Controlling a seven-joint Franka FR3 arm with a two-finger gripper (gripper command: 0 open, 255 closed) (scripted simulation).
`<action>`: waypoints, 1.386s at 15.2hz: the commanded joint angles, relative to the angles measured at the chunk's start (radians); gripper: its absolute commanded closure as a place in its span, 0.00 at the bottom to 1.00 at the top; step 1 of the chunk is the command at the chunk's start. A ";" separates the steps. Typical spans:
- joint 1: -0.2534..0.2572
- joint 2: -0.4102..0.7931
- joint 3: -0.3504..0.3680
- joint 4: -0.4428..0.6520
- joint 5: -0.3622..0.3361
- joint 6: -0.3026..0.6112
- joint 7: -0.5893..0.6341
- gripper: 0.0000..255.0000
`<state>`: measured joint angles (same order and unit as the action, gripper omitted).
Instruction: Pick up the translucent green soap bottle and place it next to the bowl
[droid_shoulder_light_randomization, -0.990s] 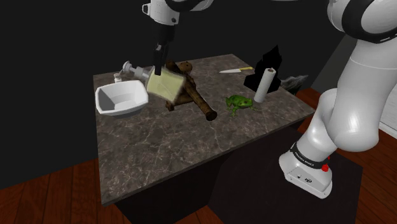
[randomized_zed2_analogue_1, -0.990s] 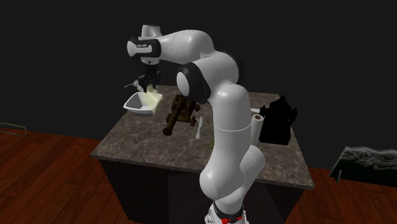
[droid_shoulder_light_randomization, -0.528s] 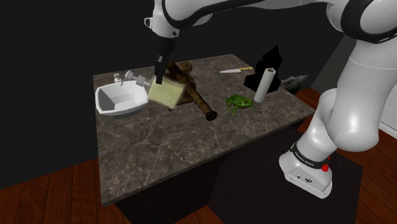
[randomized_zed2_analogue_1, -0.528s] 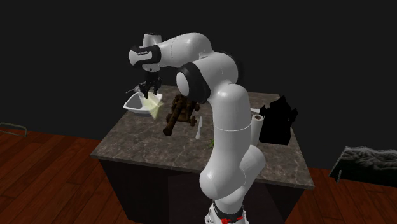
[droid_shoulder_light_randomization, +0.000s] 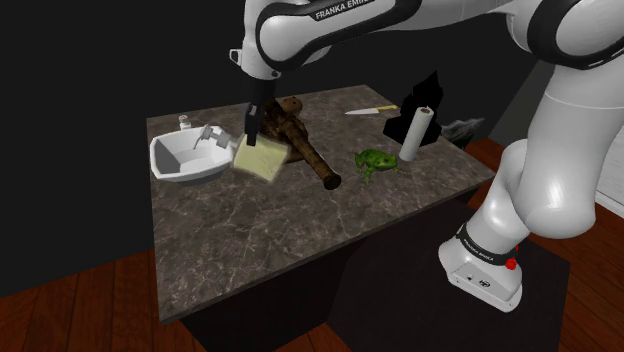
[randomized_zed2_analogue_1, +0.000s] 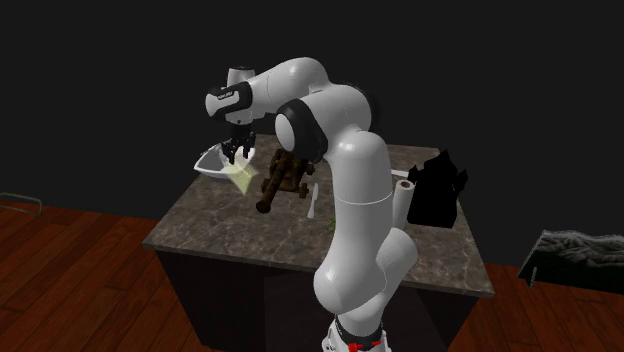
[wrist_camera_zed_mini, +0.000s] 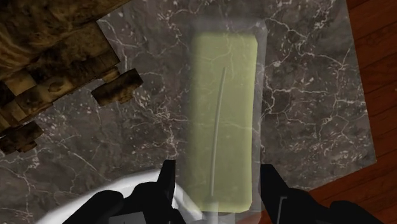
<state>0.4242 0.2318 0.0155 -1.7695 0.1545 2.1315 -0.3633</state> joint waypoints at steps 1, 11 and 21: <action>0.001 0.004 0.001 -0.021 0.002 0.025 -0.003 1.00; 0.001 0.053 0.004 -0.090 0.014 0.143 -0.022 1.00; 0.000 0.107 0.008 -0.131 0.025 0.237 -0.040 1.00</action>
<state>0.4266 0.3301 0.0247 -1.8937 0.1793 2.3677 -0.3999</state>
